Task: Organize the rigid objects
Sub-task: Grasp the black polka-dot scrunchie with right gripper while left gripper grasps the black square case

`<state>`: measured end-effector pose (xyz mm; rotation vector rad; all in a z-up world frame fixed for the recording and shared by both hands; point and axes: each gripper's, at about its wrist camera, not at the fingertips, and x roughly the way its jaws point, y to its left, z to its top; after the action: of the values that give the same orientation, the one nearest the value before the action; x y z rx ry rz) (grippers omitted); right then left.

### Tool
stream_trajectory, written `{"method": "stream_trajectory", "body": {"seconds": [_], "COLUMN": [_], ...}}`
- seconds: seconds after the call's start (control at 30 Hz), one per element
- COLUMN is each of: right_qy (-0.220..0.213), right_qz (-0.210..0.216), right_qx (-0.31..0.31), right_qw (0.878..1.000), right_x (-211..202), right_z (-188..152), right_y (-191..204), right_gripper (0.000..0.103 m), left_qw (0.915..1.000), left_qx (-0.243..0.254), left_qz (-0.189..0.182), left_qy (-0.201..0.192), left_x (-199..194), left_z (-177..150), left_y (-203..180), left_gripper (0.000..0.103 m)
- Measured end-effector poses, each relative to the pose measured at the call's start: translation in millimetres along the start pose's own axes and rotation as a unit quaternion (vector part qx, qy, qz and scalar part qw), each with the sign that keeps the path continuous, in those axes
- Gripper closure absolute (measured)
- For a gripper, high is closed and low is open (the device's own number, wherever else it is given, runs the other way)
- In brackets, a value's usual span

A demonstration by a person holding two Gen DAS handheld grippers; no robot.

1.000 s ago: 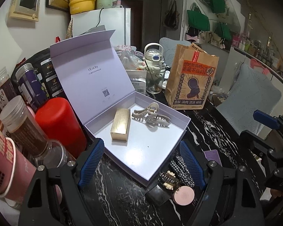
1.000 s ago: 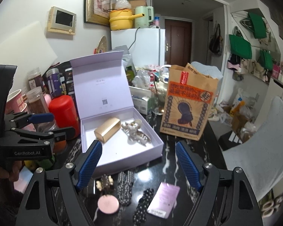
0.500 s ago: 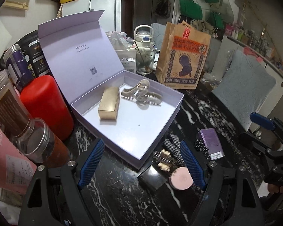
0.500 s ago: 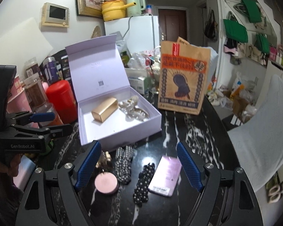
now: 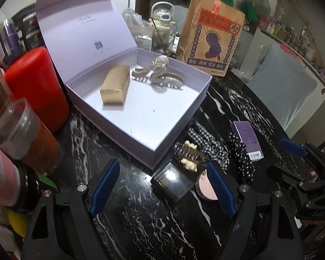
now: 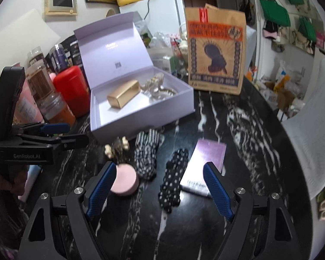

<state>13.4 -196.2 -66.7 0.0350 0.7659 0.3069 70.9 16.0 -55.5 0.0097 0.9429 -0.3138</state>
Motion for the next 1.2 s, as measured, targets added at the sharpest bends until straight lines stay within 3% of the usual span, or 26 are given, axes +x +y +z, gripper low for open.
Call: {"method": "stream_trajectory", "body": {"seconds": [0.37, 0.53, 0.77, 0.97, 1.2], "right_qy": [0.052, 0.072, 0.078, 0.082, 0.085], "right_qz": [-0.007, -0.007, 0.005, 0.004, -0.003], "right_qx": [0.020, 0.030, 0.034, 0.013, 0.007], "right_qw": [0.998, 0.997, 0.996, 0.997, 0.996], "right_x": [20, 33, 44, 53, 55], "right_z": [-27, -33, -29, -27, -27], "right_y": [-14, -18, -16, -8, -6], "right_gripper": [0.024, 0.039, 0.044, 0.056, 0.081], "left_qw": [0.9990, 0.9978, 0.9988, 0.9990, 0.9981], "left_qx": [0.040, 0.061, 0.048, 0.037, 0.015], "left_qz": [0.001, 0.015, 0.000, -0.021, -0.055], "left_qy": [0.021, 0.022, 0.011, 0.017, 0.024], "left_x": [25, 33, 35, 41, 50], "left_z": [-19, -23, -21, -18, -17], "left_y": [-10, -11, 2, 6, 10], "left_gripper": [0.020, 0.020, 0.020, 0.020, 0.021]}}
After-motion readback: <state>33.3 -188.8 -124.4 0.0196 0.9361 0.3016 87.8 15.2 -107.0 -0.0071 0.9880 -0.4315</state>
